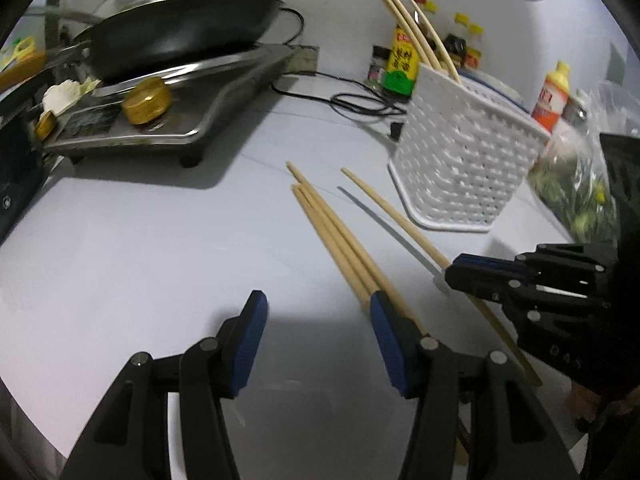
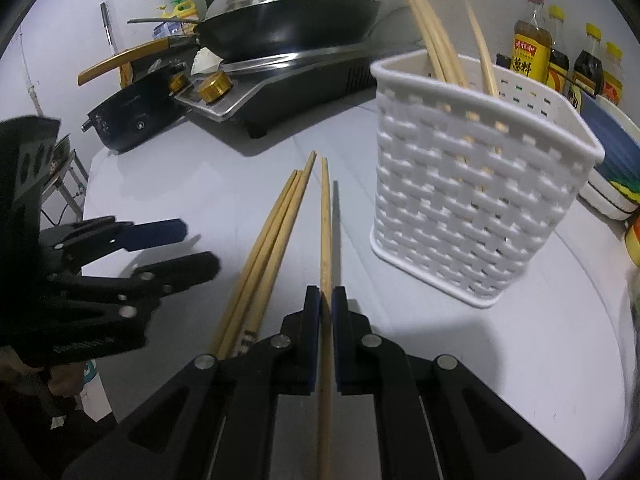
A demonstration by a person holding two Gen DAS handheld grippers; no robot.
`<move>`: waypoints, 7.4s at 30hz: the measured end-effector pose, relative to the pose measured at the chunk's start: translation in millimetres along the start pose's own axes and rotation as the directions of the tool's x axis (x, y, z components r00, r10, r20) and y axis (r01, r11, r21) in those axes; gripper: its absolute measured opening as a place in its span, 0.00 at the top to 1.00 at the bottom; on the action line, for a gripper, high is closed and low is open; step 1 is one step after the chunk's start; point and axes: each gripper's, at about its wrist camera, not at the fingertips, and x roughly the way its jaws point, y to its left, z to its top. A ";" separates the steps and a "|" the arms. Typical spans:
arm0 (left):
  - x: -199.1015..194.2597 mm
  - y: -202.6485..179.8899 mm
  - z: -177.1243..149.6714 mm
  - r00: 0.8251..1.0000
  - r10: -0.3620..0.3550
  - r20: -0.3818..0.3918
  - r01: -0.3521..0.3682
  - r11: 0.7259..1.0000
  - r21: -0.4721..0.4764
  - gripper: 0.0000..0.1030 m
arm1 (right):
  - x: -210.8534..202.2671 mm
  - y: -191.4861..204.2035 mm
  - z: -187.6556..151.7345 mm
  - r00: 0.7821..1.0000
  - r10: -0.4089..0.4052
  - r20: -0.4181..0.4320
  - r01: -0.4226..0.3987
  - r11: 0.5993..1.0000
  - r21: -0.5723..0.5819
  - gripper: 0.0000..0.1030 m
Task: Organize utensils
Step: 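Lift the chopstick with the right gripper while the left gripper closes on another chopstick, then carry both held chopsticks up over the white holder, then lower the right gripper's chopstick into the holder and open the right gripper, then lower the left gripper's chopstick into the holder and open the left gripper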
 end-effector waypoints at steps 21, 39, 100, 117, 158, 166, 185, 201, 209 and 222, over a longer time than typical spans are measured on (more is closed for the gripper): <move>9.0 -9.3 7.4 0.996 0.069 -0.059 -0.064 0.994 0.093 0.43 | 5.1 -10.3 -9.3 1.000 0.010 -0.015 -0.010 1.000 0.017 0.95; 2.6 -1.6 -8.6 0.996 0.042 -0.073 -0.031 0.990 0.138 0.63 | -0.3 -9.9 -14.4 1.000 -0.010 -0.019 0.010 1.000 0.018 0.91; -106.5 3.7 80.2 0.933 -0.049 0.357 0.014 0.995 0.098 0.95 | -125.5 -66.6 111.4 0.949 0.026 0.314 -0.030 1.000 0.007 0.95; -90.7 47.2 86.5 0.929 -0.020 0.370 0.008 0.999 0.034 0.95 | -85.7 -74.7 173.0 0.954 0.005 0.300 -0.016 0.999 0.036 0.95; -79.7 21.0 86.3 0.941 -0.042 0.336 0.022 0.998 0.062 0.95 | -40.8 -78.2 140.4 0.972 -0.022 0.236 0.021 1.000 0.005 0.95; -84.1 5.3 90.7 0.939 -0.059 0.339 0.034 0.996 0.081 0.95 | -62.9 -86.2 130.8 0.967 -0.028 0.254 0.024 0.999 0.021 0.95; -55.5 -58.2 136.1 0.934 -0.162 0.319 0.170 0.986 0.005 0.95 | -107.3 -139.5 79.1 0.953 -0.051 0.299 0.010 0.990 0.138 0.95; -7.2 -76.0 193.9 0.912 -0.177 0.370 0.287 0.920 -0.268 0.95 | -120.6 -167.7 66.4 0.932 -0.004 0.363 -0.061 0.984 0.167 0.95; 2.2 -88.5 188.1 0.914 -0.029 0.405 0.174 0.930 -0.325 0.95 | -107.6 -183.5 62.7 0.938 -0.059 0.341 -0.019 0.975 0.219 0.95; 17.5 -92.5 173.2 0.904 0.044 0.425 0.123 0.926 -0.357 0.95 | -95.8 -207.9 53.8 0.941 -0.091 0.327 -0.010 0.955 0.297 0.95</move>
